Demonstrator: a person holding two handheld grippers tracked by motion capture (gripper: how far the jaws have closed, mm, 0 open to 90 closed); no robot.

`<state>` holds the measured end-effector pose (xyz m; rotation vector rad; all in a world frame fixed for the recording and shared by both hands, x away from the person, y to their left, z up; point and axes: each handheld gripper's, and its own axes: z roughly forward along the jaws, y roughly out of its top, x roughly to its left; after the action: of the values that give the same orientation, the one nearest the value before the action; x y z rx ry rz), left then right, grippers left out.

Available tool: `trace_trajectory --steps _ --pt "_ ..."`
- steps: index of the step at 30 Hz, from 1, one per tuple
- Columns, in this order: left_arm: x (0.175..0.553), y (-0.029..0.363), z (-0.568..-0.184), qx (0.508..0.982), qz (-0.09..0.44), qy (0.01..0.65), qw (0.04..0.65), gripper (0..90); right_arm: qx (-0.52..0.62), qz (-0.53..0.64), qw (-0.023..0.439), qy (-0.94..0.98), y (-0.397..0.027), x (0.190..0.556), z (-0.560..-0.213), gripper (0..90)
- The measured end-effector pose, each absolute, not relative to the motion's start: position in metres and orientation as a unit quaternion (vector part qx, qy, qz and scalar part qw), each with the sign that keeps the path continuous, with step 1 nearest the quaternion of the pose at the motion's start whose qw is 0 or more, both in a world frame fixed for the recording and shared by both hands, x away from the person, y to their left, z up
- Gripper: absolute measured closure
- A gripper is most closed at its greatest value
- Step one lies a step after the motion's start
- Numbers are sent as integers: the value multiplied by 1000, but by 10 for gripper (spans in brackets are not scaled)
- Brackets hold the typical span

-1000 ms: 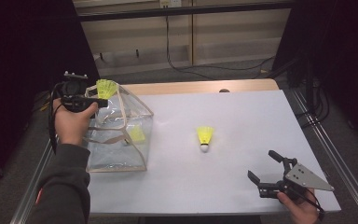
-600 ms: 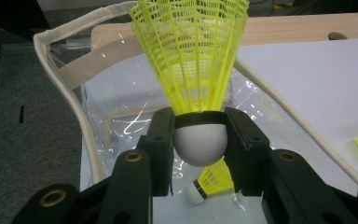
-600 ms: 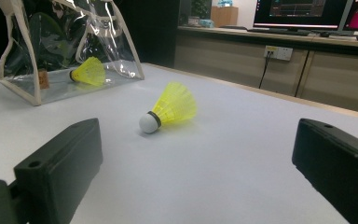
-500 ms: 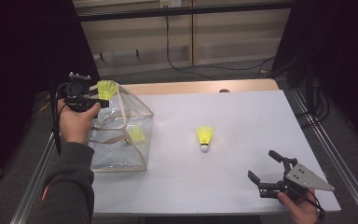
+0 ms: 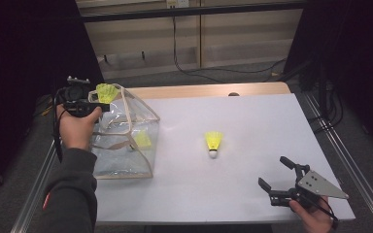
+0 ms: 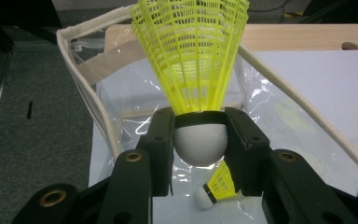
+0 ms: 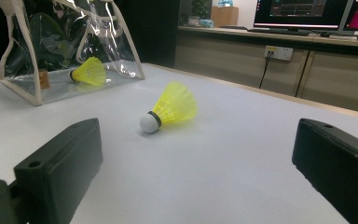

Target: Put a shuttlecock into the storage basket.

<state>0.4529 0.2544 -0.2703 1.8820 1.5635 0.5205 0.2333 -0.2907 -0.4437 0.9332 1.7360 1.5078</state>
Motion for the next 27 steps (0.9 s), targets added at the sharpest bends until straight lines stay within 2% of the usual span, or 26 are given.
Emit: trace_trajectory --steps 6,7,8,15,27 --pt "456 254 -277 710 211 596 309 639 355 575 323 662 -291 233 -444 15" --pt "457 254 -278 706 220 598 309 608 356 575 323 662 -291 233 -444 15" --pt "458 254 -279 709 225 594 306 537 356 574 323 662 -291 233 -444 15" --pt "455 252 -275 711 216 587 323 491 357 573 323 663 -292 233 -444 15" --pt "447 237 -258 730 185 559 346 353 357 574 324 662 -291 233 -444 15"
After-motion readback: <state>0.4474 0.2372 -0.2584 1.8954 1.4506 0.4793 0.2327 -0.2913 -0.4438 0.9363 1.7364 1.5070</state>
